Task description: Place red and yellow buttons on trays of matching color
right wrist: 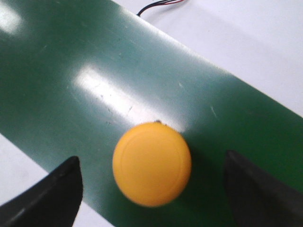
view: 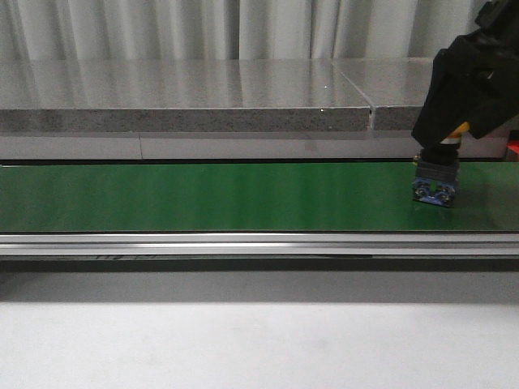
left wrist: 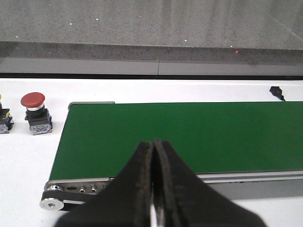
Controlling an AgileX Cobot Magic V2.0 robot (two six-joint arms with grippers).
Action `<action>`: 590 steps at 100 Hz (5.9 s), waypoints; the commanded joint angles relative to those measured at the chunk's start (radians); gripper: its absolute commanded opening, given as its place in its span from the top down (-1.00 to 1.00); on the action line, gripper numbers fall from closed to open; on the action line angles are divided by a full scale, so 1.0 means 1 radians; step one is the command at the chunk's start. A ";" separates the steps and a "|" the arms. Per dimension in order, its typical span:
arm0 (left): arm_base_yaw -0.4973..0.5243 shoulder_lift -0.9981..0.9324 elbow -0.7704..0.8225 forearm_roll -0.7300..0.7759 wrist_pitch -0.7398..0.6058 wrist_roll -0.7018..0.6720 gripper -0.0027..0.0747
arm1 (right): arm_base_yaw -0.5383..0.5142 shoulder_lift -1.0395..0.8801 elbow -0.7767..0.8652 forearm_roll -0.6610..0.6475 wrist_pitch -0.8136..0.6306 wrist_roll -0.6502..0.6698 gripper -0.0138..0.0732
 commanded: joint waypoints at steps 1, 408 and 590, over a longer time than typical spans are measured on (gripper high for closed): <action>-0.009 0.006 -0.029 -0.018 -0.067 -0.002 0.98 | 0.000 0.003 -0.050 0.025 -0.058 -0.015 -0.70; -0.009 0.006 -0.029 -0.018 -0.067 -0.002 0.98 | -0.277 -0.777 0.403 -0.100 -0.392 0.213 -0.47; -0.007 0.009 -0.029 -0.019 -0.119 -0.041 -0.58 | -0.277 -0.782 0.415 -0.088 -0.397 0.214 0.84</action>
